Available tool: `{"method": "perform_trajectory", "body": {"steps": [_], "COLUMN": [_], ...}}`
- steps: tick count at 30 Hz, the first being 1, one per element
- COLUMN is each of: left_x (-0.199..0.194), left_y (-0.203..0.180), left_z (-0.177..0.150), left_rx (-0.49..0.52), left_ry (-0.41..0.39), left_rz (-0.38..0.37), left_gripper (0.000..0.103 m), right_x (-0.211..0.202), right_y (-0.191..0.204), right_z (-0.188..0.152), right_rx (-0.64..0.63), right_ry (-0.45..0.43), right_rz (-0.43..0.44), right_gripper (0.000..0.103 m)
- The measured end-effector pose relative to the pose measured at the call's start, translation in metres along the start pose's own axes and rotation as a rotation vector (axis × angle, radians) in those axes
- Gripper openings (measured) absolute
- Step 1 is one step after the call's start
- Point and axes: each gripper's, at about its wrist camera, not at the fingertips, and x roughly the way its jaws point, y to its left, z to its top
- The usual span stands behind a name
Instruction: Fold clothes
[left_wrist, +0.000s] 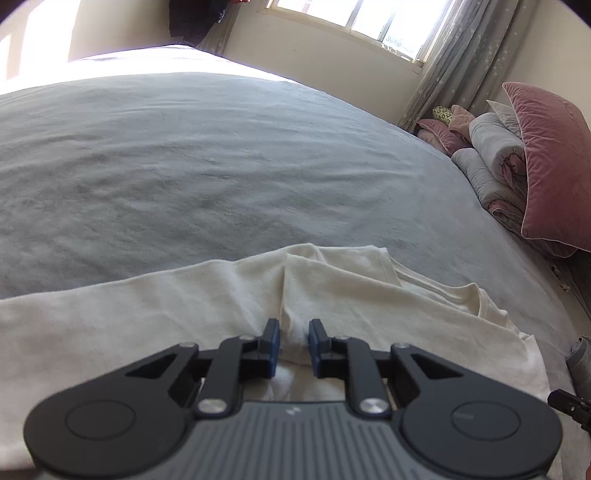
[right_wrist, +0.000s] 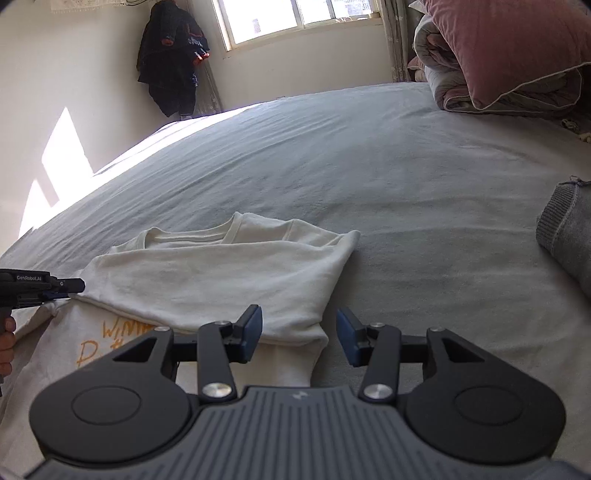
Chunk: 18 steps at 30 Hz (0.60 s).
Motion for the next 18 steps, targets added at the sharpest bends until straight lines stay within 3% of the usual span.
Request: {"method": "perform_trajectory", "body": {"steps": [3,5,11,15,18], "left_x": [-0.005,-0.007,-0.011,-0.011,-0.011], "left_y": [-0.005,-0.007,-0.005,-0.005,-0.005], "left_z": [0.002,0.004,0.006,0.003,0.001], "left_rx": [0.005,0.004,-0.033,-0.033,-0.029], "left_ry": [-0.014,-0.024,-0.033,-0.020,-0.014], "left_rz": [0.031,0.048,0.049,0.052,0.054], "left_gripper": [0.013,0.012,0.012,0.012,0.012], "right_x": [0.008,0.010,0.000,-0.011,-0.006], "right_y": [0.021,0.027,0.020,-0.011,-0.036], "right_z": [-0.010,-0.013,-0.014,-0.006,-0.003], "right_rx": [-0.169,-0.240,-0.251,0.005,0.199], "right_ry": [-0.005,-0.012,0.010,0.003,0.001], "right_rz": [-0.079,-0.102,-0.059,0.060,0.073], "right_gripper": [0.046,0.036,0.036,0.036,0.035]}}
